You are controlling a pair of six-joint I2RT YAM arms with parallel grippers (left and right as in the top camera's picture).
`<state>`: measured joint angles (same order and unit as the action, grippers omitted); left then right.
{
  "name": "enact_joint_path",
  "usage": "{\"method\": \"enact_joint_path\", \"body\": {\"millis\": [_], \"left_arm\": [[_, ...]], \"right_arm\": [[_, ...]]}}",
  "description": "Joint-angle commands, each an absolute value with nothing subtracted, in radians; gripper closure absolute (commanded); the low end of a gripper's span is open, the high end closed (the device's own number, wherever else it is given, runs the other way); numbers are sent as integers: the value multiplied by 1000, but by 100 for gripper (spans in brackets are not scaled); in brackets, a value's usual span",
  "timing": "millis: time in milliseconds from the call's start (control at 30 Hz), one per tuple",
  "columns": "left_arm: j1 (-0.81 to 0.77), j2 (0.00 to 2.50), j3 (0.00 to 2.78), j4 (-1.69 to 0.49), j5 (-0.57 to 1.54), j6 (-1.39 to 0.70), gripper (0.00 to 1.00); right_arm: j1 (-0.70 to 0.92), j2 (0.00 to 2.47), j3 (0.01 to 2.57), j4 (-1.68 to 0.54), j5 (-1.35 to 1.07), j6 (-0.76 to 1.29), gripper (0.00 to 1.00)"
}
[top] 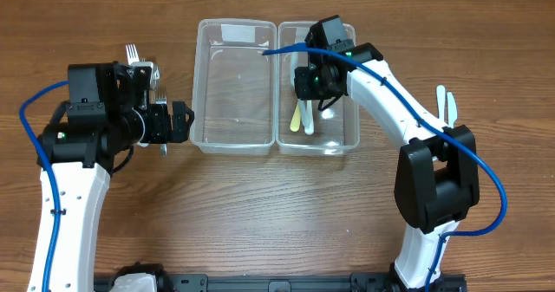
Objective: Pack container
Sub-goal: 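Carry white knife into right container and release it, then lower right gripper and grasp a light-blue plastic knife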
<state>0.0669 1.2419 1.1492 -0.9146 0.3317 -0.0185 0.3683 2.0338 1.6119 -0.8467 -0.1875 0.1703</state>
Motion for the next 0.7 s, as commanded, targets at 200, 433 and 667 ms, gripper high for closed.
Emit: {"method": "enact_joint_path", "body": {"millis": [200,433,667], "left_arm": [[65,1249,1174,-916,332,1,0],[65,1249,1174,-916,332,1,0],[65,1249,1174,-916,332,1,0]], "right_arm": [[324,1827,1747,-953,-16,120,59],[102,1739,1761,-974,120,120,47],[-167,1802,1728,-978,88,130,45]]}}
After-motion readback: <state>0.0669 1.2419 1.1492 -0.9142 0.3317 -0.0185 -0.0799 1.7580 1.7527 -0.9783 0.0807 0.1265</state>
